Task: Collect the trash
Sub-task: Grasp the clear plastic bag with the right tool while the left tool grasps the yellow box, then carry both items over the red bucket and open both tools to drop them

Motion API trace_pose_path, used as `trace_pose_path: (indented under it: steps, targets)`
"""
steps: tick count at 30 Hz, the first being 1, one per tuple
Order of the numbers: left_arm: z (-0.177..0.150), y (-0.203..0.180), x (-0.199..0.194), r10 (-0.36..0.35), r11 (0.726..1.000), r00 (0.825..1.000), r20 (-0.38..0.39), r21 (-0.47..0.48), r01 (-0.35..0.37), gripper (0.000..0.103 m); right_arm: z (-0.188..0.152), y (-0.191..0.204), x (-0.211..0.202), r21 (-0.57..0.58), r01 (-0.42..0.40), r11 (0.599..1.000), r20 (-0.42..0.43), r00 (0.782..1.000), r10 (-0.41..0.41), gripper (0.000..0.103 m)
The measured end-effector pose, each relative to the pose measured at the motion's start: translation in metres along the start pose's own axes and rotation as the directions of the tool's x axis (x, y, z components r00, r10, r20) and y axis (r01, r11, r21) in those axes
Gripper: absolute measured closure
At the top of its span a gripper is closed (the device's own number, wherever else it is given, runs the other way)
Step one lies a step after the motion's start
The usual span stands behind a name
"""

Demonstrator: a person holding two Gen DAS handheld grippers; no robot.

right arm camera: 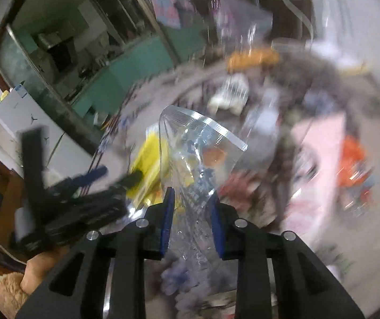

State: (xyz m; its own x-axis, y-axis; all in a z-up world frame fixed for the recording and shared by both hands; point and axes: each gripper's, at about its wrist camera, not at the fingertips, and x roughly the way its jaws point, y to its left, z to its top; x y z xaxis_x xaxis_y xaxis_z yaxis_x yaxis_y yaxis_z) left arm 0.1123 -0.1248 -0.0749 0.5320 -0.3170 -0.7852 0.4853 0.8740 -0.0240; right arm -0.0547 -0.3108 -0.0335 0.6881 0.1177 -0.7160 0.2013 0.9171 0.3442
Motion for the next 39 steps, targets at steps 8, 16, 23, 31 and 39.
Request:
trace_pose_path:
  steps: [8, 16, 23, 31, 39]
  targets:
    - [-0.004, -0.014, 0.024, 0.01, 0.999, 0.999, -0.032, 0.042, -0.009, 0.025, 0.002, 0.013, -0.023, -0.095, 0.11, 0.989, 0.111, 0.989, -0.099, 0.078]
    - [-0.001, -0.021, 0.018, 0.02, 0.997, 0.999, 0.036, 0.069, -0.022, 0.056, 0.004, 0.019, -0.026, -0.136, 0.146, 0.98, 0.146, 0.981, -0.126, 0.078]
    - [0.004, -0.02, 0.006, 0.046, 0.996, 0.996, 0.077, 0.076, -0.051, 0.098, 0.004, 0.023, -0.028, -0.152, 0.157, 0.976, 0.155, 0.979, -0.133, 0.078]
    - [0.001, -0.007, -0.005, 0.066, 0.997, 0.995, 0.079, 0.039, -0.069, 0.1, 0.004, 0.024, -0.028, -0.146, 0.145, 0.979, 0.155, 0.98, -0.122, 0.078]
    - [-0.004, 0.0, -0.05, 0.098, 0.995, 0.983, 0.157, 0.003, -0.1, 0.1, 0.002, 0.031, -0.028, -0.164, 0.14, 0.977, 0.162, 0.98, -0.113, 0.078]
